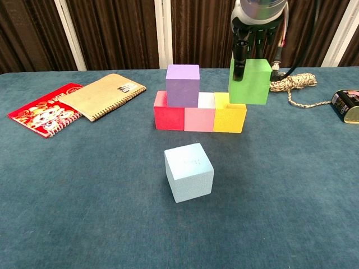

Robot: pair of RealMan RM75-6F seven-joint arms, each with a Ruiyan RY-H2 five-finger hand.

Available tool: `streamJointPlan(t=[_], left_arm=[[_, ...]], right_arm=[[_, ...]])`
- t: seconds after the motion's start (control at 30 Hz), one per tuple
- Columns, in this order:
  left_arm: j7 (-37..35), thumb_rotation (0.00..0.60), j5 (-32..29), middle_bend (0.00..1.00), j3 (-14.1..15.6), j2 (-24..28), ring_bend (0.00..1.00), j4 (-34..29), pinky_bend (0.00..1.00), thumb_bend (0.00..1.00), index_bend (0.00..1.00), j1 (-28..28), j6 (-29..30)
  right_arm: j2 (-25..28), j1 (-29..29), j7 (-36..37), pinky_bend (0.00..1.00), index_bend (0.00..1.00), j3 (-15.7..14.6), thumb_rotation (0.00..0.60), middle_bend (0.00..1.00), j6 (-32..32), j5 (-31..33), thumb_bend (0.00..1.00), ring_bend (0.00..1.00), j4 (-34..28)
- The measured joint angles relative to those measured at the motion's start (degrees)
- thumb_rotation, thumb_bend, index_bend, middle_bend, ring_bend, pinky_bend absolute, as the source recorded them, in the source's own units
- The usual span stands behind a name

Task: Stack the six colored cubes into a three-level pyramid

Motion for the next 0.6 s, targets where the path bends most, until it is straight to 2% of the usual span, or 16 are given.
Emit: streamJointPlan(t=[0.27, 0.6], left_arm=[[0.12, 0.600, -0.17, 0.10, -0.10, -0.06, 0.00, 0.03, 0.00, 0.31, 0.07, 0.03, 0.23], [-0.42, 0.600, -0.60, 0.10, -0.51, 0.19, 0.00, 0.03, 0.00, 0.31, 0.07, 0.24, 0.56]], right_arm=[[-2.88, -1.16, -0.95, 0.00, 0.42, 3.29, 0.600, 0.37, -0.58, -3.24, 0.67, 0.24, 2.43], [-5.99, -2.38, -0.32, 0.00, 0.41, 5.40, 0.600, 0.37, -3.15, -8.34, 0.67, 0.24, 4.86]])
